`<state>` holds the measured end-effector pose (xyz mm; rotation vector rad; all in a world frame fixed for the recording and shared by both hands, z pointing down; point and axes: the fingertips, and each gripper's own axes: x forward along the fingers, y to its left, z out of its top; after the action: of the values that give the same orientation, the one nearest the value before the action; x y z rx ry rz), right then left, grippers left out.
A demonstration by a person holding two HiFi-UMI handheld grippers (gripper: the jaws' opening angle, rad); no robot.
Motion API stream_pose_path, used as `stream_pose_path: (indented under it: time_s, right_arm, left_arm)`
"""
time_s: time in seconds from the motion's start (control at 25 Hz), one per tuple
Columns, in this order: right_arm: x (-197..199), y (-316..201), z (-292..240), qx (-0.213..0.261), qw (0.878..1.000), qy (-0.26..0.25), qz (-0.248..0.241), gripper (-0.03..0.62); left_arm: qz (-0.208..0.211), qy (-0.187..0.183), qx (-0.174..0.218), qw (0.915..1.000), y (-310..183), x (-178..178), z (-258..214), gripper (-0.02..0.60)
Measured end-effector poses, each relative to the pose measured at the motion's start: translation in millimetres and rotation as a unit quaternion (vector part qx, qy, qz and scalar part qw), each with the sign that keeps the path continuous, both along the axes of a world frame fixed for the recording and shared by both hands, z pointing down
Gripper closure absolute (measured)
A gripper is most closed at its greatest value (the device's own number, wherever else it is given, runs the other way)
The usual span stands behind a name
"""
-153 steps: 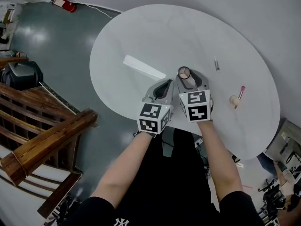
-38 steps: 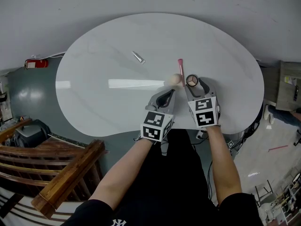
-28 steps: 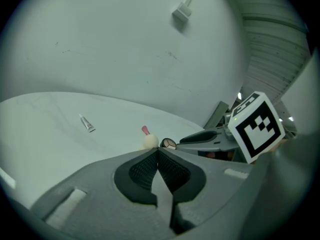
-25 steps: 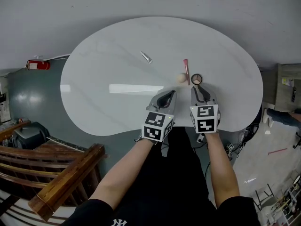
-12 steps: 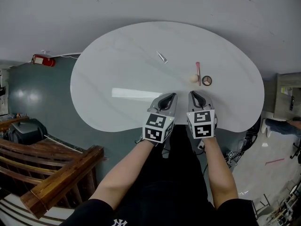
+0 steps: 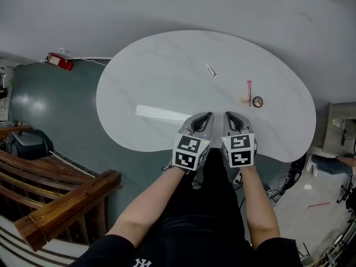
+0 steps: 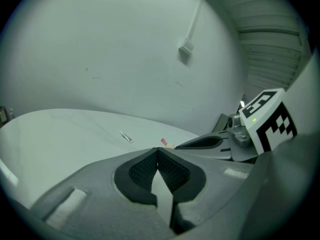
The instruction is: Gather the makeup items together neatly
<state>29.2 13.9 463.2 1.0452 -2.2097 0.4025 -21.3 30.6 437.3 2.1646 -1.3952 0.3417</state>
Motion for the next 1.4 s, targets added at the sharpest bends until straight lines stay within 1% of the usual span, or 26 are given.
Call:
stream_pose_path:
  time_s: [0.16,0.36,0.6,1.0,1.2,1.28,1.32,1.4]
  right_arm:
    - [-21.0,2.2,-8.5,0.006,1.000,-0.014,-0.014,0.579]
    - [-37.3,-1.4,-13.7,0.014,0.999,-0.007,-0.032,0.579]
    - [-41.9,-31.5,-14.8,0.019,0.999,-0.020,-0.044,0.577]
    - [-54.2,-73.3,10.7,-0.006,0.998,-0.021,-0.063,0.576]
    - [-66.6,-91.7,23.3,-0.024,0.997,-0.020,-0.077,0.571]
    - [-69.5,-99.2,29.8,-0.032,0.996,-0.017,-0.077,0.554]
    - [-70.1,-102.6,33.3,-0.036,0.996,-0.014,-0.076,0.532]
    - [-71.5,-108.6,40.1,-0.043,0.996,-0.007,-0.073,0.520]
  left_arm:
    - [-0.009,0.004,0.001,1.0000,1.0,-15.2,-2.4,0.572]
    - [-0.023,0.010,0.002,0.9997,-7.9,-21.9,-1.8,0.572]
    - [-0.035,0.009,-0.002,0.9993,-33.3,-20.7,4.3,0.572]
    - [-0.066,0.004,-0.023,0.9976,-73.0,-29.3,27.7,0.572]
    - [-0.081,0.000,-0.032,0.9962,-90.1,-39.8,41.0,0.572]
    - [-0.085,-0.002,-0.035,0.9958,-96.1,-43.4,46.1,0.572]
    - [-0.086,-0.004,-0.037,0.9956,-98.6,-44.7,48.1,0.572]
    - [-0.088,-0.005,-0.040,0.9953,-102.9,-47.6,51.3,0.572]
